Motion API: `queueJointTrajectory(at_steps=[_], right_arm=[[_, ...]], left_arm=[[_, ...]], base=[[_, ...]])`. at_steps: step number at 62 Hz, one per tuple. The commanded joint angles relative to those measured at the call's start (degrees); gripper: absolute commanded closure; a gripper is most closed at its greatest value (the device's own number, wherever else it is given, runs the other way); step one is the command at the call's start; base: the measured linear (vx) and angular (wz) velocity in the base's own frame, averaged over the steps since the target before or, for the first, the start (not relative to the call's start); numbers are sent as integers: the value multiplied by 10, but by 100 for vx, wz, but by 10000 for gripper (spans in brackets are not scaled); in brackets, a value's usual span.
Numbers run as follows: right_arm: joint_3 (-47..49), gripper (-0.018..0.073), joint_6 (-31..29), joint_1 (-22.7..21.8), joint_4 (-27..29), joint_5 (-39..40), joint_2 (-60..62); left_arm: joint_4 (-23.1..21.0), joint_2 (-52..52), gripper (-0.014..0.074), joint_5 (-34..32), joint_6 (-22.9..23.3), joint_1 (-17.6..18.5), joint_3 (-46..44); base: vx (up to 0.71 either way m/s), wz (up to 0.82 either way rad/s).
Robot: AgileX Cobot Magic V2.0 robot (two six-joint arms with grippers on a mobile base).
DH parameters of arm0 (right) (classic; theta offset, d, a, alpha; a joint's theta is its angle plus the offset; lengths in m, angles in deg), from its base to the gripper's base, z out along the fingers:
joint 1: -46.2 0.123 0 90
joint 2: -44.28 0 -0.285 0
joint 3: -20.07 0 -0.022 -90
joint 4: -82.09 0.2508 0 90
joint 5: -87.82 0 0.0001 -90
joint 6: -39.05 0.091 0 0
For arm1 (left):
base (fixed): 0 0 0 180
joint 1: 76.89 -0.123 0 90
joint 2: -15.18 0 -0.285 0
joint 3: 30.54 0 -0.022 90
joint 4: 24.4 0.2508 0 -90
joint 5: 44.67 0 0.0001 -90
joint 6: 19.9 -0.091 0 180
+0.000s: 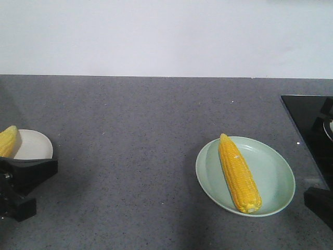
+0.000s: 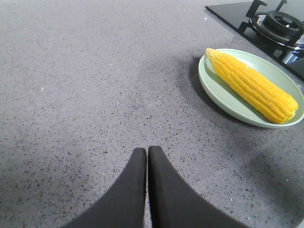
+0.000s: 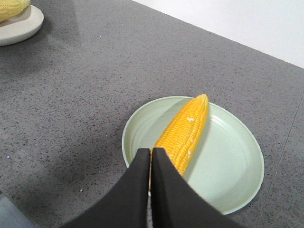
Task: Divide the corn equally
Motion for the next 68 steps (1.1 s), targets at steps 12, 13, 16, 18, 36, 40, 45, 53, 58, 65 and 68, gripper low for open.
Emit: queueJointTrajectory(at_steps=[12,13,16,18,36,40,45,53,58,65,68], right_arm=[[15,564,-4,-1,13,36,-4],[15,564,-4,-1,13,36,-4],[15,564,-4,-1,13,36,-4],[15,564,-4,-1,13,36,-4],[15,564,-4,-1,13,36,-4],[15,564,-4,-1,13,36,-4],[15,564,-4,-1,13,36,-4],[15,564,-4,-1,13,36,-4],[15,564,-4,-1,13,36,-4],[15,564,-4,-1,13,36,-4],[15,564,-4,-1,13,36,-4]], left_arm=[[-29,-5,603,-6,-4,0,-13],[-29,-5,603,-6,-4,0,-13],[-29,-5,603,-6,-4,0,-13],[-29,-5,603,-6,-4,0,-13],[-28,-5,603,-37,-4,0,-13],[-28,-5,603,-48,-4,0,-13],[-29,-5,603,-61,-4,0,-13],[-29,-5,603,-83,-4,0,-13],[-29,-5,603,-94,-4,0,-13],[-29,-5,603,-102,-4,0,-13],[-29,-5,603,-106,-4,0,-13]], base=[[0,0],[0,0],[0,0],[0,0],[0,0],[0,0],[0,0],[0,0],[0,0],[0,0],[0,0]])
